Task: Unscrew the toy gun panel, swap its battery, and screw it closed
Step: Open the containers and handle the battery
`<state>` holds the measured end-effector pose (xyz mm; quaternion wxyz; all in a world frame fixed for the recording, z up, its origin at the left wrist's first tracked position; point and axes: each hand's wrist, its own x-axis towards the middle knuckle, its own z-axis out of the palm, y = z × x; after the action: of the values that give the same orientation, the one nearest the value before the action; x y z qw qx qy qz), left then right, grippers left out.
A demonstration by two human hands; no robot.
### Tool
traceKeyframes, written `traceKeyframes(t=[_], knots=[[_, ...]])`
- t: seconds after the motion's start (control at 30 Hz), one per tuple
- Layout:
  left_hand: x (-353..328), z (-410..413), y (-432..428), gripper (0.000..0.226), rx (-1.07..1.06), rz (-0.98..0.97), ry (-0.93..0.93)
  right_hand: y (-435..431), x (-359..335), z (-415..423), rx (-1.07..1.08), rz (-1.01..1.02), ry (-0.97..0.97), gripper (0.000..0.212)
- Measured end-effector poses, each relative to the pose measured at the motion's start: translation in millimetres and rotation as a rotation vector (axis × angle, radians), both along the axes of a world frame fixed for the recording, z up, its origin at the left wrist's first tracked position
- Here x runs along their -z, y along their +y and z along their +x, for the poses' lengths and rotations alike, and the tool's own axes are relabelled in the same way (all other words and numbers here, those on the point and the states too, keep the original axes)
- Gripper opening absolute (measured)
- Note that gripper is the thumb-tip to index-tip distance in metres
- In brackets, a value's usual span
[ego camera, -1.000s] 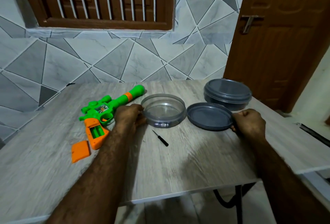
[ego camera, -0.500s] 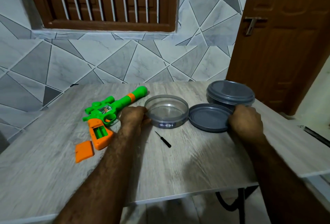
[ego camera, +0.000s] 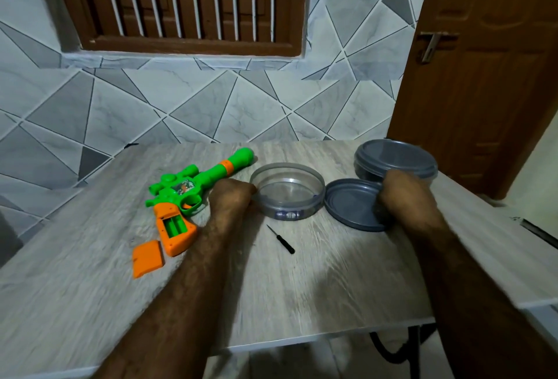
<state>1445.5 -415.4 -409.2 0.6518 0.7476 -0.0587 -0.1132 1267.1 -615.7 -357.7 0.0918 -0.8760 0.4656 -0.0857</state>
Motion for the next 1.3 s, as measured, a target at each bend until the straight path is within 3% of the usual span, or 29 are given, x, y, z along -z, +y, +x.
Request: traceKeyframes(t=[0.1, 0.2, 0.43, 0.63, 0.77, 1.0, 1.17, 1.3], knots=[[-13, -6, -1, 0.020, -0.038, 0.450, -0.452, 19, -14, 28, -0.303, -0.010, -0.039, 0.016], [-32, -11, -13, 0.024, 0.121, 0.595, -0.642, 39, -25, 55, -0.527, -0.015, -0.017, 0.016], [-56, -13, -42, 0.026, 0.534, 0.915, -0.701, 55, -26, 96, -0.551, -0.023, 0.190, 0.032], [-56, -11, -57, 0.033, 0.765, 1.148, -0.621, 51, -24, 110, -0.517, -0.078, 0.371, 0.041], [-61, -7, -63, 0.037, 0.833, 1.172, -0.574, 50, -13, 118, -0.558, -0.190, 0.427, 0.040], [-51, 1, -65, 0.039, 0.774, 1.116, -0.674, 42, 0, 121, -0.567, -0.267, 0.363, 0.033], [-39, 4, -67, 0.039, 0.696, 1.082, -0.760, 38, -4, 123, -0.582, -0.197, 0.367, 0.033], [-39, 4, -68, 0.036, 0.690, 1.125, -0.726, 36, -5, 123, -0.596, -0.179, 0.411, 0.025]])
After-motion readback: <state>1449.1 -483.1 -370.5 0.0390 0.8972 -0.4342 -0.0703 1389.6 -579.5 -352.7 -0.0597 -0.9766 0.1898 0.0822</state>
